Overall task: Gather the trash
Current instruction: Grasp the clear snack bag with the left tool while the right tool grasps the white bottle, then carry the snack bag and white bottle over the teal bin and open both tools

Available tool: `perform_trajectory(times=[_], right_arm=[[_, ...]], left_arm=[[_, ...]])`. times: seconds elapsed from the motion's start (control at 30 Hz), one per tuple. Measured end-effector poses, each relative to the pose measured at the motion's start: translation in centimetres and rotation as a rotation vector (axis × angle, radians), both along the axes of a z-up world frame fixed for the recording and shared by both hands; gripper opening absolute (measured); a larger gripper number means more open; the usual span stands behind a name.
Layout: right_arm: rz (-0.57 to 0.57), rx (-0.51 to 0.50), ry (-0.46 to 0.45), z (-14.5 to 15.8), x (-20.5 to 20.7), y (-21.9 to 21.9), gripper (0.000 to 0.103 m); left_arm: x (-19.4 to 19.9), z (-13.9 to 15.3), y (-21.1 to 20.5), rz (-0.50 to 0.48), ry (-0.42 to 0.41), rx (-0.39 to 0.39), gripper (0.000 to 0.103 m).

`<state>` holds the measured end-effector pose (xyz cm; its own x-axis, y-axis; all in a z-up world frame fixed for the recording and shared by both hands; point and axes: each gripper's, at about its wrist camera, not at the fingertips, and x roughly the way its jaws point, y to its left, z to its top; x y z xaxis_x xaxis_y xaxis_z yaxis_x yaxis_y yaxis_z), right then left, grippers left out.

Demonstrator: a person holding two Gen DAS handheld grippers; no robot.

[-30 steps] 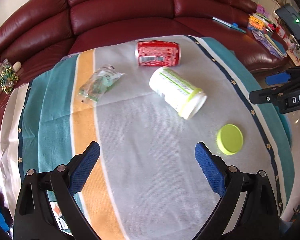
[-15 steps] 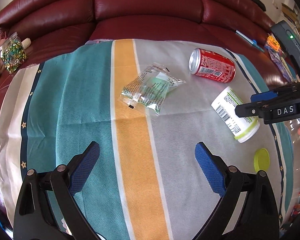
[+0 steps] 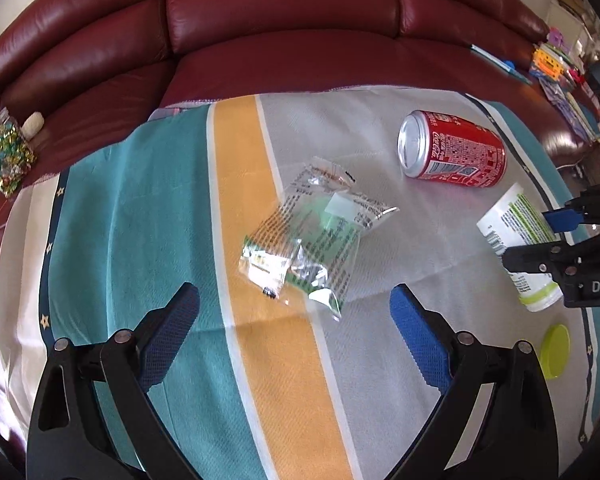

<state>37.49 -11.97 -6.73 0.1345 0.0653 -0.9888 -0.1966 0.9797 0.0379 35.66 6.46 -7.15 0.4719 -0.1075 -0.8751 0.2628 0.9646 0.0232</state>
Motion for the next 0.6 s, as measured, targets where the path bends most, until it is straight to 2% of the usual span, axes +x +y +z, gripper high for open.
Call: perform_trajectory(times=[0.1,0.13,0.2,0.23,0.27,0.33,0.6], right_arm=[[-0.013,-0.010,-0.001,-0.3,0.5,-0.8,0.048],[-0.016,-0.014,0.000,-0.4,0.6,-1.0,0.048],[-0.021,-0.029,-0.001,-0.6,0.9,-1.3,0.048],[-0.025,-0.034,-0.001,-0.8,1.0,-1.5,0.048],[-0.031,-0.036,-0.003,-0.8,1.2,-1.8,0.048],[-0.039,-0.033,-0.008,-0.9,1.2,-2.2,0.048],[-0.056,-0.014,-0.035,0.1,-0.3,-4.0,0.048]], left_arm=[[1.6,-0.5,-0.7,-0.024,0.005,-0.002,0.092],[2.0,-0.7,-1.0,-0.033,0.006,0.004,0.087],[2.7,-1.3,-1.6,-0.053,0.020,0.010,0.071],[2.8,-1.6,-1.9,-0.057,0.029,0.017,0.055],[3.0,-1.8,-2.1,-0.061,0.031,0.025,0.047],[2.7,-1.7,-2.6,-0.071,0.007,0.042,0.037],[-0.9,0.3,-3.6,-0.070,-0.019,0.028,0.034]])
